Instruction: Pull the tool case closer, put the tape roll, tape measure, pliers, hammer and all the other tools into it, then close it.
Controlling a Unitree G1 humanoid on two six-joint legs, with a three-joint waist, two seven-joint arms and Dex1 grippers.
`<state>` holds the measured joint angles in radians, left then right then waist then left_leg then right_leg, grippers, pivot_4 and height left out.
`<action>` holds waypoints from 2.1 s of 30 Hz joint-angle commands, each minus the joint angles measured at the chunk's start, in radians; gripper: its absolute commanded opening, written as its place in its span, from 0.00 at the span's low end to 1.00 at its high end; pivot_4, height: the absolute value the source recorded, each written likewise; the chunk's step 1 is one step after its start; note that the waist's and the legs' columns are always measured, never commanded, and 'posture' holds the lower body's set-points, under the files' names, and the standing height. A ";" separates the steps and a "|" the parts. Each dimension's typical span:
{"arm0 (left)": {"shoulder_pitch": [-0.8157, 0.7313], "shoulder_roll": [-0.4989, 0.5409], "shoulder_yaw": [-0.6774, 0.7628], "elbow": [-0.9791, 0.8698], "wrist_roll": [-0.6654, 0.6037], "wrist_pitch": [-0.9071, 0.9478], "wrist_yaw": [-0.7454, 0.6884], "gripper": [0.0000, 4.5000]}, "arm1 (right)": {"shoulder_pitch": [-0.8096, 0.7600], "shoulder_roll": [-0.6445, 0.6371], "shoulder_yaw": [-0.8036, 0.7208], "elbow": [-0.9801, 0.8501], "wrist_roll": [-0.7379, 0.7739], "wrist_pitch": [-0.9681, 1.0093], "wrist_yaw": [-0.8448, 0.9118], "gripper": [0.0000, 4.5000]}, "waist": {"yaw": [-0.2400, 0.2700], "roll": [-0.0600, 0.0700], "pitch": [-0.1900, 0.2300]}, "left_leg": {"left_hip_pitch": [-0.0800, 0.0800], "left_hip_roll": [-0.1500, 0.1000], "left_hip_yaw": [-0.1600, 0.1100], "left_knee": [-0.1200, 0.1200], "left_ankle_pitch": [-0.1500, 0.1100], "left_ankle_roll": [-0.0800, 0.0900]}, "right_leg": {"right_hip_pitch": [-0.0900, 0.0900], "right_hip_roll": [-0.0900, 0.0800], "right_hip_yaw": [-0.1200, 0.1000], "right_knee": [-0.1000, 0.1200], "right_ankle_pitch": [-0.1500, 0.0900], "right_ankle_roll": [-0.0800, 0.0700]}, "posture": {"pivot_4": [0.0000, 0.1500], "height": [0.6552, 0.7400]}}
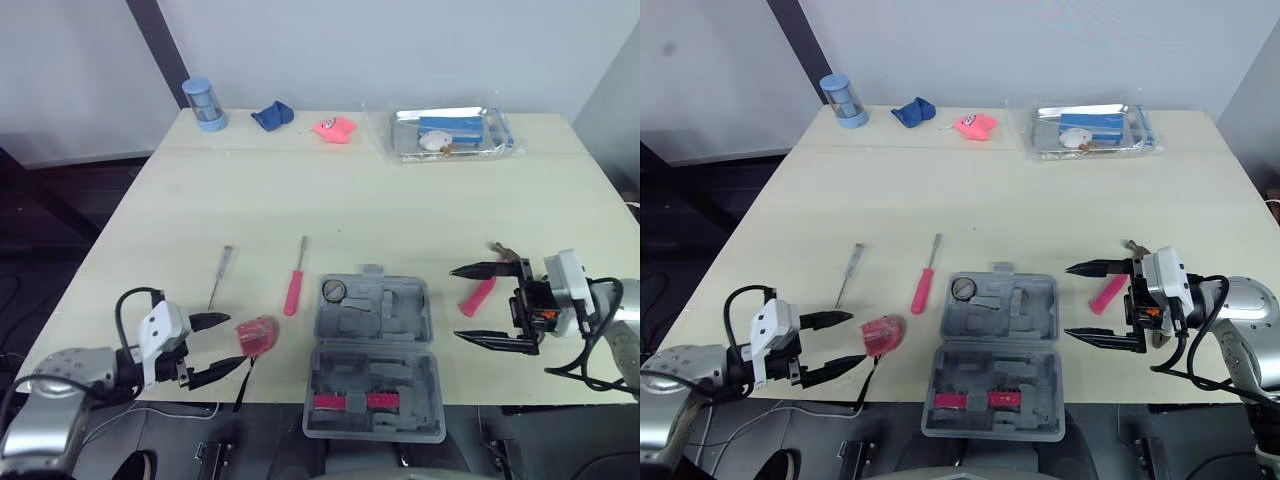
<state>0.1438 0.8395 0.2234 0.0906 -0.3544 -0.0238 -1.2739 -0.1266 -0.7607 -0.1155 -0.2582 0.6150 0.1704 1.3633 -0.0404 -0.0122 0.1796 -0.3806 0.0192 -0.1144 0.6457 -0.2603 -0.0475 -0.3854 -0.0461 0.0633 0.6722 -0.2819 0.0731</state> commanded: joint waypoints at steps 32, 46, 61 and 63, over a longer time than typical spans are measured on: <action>-0.304 -0.122 -0.180 0.597 0.135 -0.432 -0.109 0.98 | -0.017 -0.005 -0.012 -0.061 0.011 0.005 -0.024 1.00 | -0.001 0.001 0.000 | 0.001 0.000 -0.001 0.002 0.000 0.000 | 0.000 0.000 -0.001 0.005 0.000 0.000 | 1.00 1.00; -0.319 -0.131 -0.163 0.666 0.077 -0.460 -0.213 0.67 | -0.002 -0.008 -0.019 -0.071 0.012 0.005 -0.029 1.00 | -0.001 0.001 0.000 | 0.001 0.000 -0.001 0.002 0.000 0.000 | 0.000 0.000 -0.001 0.005 0.000 0.000 | 1.00 1.00; -0.436 -0.024 -0.234 0.170 -0.068 -0.201 -0.325 0.67 | 0.012 0.022 -0.006 -0.119 0.070 0.114 -0.132 1.00 | 0.000 0.001 0.000 | -0.001 0.000 -0.003 0.003 0.000 0.000 | 0.000 0.000 -0.002 0.005 0.000 0.000 | 1.00 1.00; -0.484 -0.039 -0.269 0.087 -0.073 -0.130 -0.306 0.67 | 0.018 0.023 -0.005 -0.139 0.090 0.199 -0.206 1.00 | -0.003 0.001 0.000 | -0.001 0.000 -0.003 0.002 0.000 0.000 | 0.000 0.000 -0.002 0.005 0.000 0.000 | 1.00 1.00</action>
<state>-0.3131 0.8001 -0.0269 0.2588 -0.3978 -0.2116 -1.5646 -0.1097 -0.7355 -0.1124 -0.3531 0.6708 0.3113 1.2110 -0.0431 -0.0115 0.1797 -0.3814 0.0187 -0.1175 0.6480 -0.2602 -0.0474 -0.3857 -0.0459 0.0611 0.6771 -0.2819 0.0731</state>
